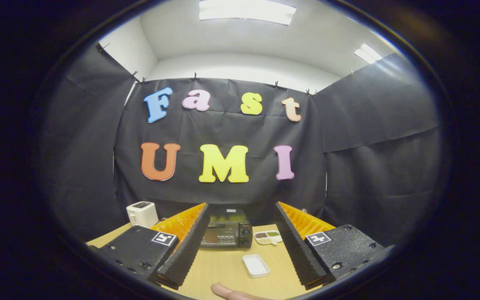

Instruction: Open the toaster oven, put the food inside, and close the toaster oven door.

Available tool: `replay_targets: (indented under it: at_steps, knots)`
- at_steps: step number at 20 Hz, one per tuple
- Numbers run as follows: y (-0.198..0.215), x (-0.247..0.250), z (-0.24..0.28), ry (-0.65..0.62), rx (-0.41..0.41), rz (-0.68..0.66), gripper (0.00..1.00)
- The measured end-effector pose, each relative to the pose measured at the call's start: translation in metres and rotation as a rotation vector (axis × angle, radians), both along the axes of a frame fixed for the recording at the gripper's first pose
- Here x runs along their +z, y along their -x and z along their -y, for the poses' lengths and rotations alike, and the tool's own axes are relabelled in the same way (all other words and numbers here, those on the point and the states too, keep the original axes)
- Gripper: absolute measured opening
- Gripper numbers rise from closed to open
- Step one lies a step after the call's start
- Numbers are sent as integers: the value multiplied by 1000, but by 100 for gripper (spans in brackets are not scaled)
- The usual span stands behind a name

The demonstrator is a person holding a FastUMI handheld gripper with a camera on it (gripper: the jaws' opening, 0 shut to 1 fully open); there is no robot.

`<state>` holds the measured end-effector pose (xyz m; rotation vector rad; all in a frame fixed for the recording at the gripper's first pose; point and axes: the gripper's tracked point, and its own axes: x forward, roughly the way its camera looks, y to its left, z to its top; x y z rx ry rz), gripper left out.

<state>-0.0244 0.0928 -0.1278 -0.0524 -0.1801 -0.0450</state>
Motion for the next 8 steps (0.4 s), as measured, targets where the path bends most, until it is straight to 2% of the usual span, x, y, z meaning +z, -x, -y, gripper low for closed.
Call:
replay_targets:
  at_steps: [8]
  knots:
    - [-2,-10,5,19,23,-10,98]
